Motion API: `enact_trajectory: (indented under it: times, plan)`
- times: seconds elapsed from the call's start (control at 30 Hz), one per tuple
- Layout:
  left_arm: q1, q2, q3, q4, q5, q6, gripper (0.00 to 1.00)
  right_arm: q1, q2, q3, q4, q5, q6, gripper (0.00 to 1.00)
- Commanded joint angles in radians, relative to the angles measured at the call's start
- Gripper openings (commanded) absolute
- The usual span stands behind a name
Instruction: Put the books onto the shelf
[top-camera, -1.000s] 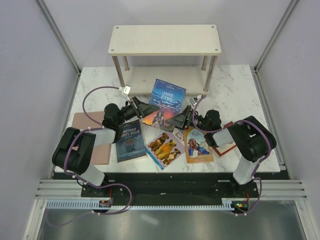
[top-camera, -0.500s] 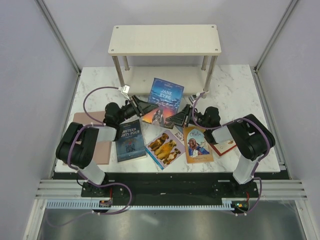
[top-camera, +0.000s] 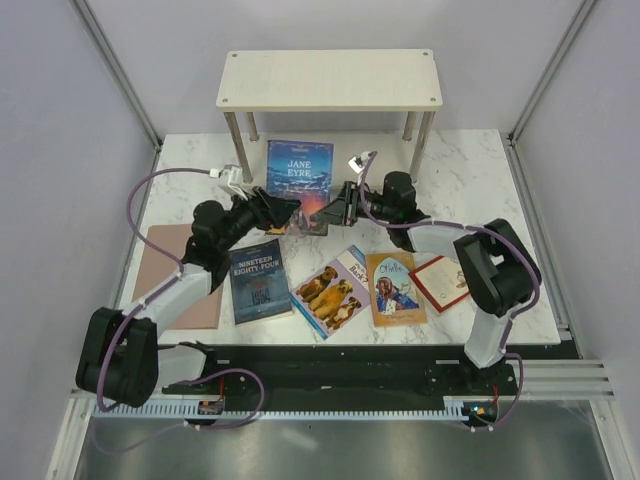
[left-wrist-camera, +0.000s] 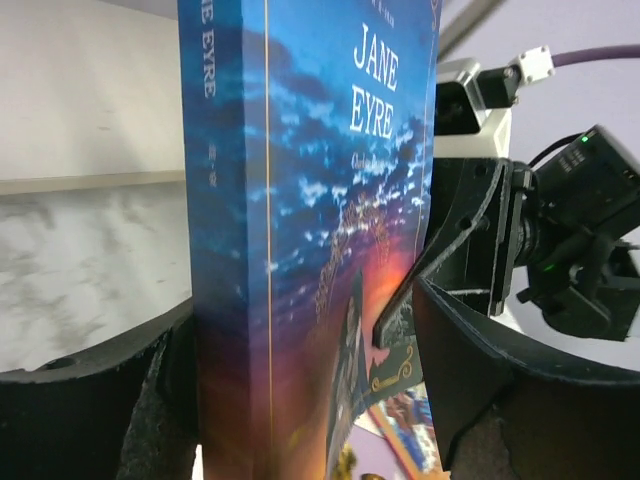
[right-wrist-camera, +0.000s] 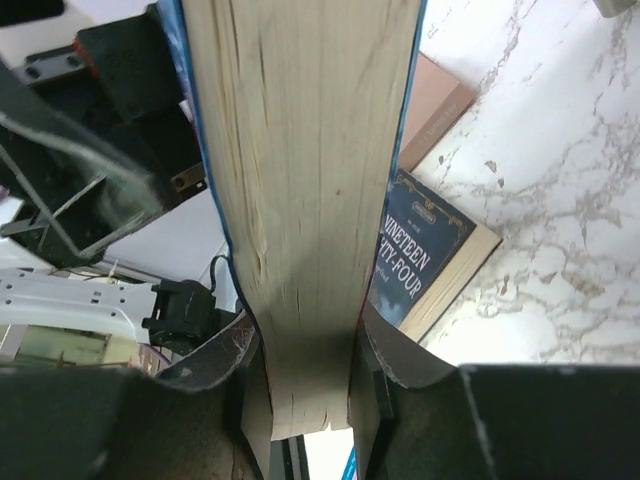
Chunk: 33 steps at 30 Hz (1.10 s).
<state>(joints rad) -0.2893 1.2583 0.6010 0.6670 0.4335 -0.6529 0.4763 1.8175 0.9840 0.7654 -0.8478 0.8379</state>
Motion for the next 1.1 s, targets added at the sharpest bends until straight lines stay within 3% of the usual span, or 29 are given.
enact_trajectory:
  times: [0.0,0.27,0.6,0.77,1.07]
  plan:
    - [-0.014,-0.128,0.025,-0.237,-0.154,0.197,0.8,-0.022,0.104,0.171,0.003,0.09,-0.025,0.0]
    - [-0.007,-0.246,0.01,-0.36,-0.343,0.256,0.9,-0.022,0.227,0.395,-0.057,0.072,-0.007,0.0]
    - [0.009,-0.223,0.028,-0.402,-0.394,0.268,0.92,-0.024,0.431,0.689,0.002,0.067,0.11,0.0]
    - [0.012,-0.246,0.013,-0.411,-0.383,0.275,0.91,-0.025,0.557,0.883,-0.09,0.058,0.115,0.0]
    - [0.013,-0.339,-0.01,-0.455,-0.406,0.291,0.91,-0.022,0.692,1.171,-0.4,0.058,0.037,0.0]
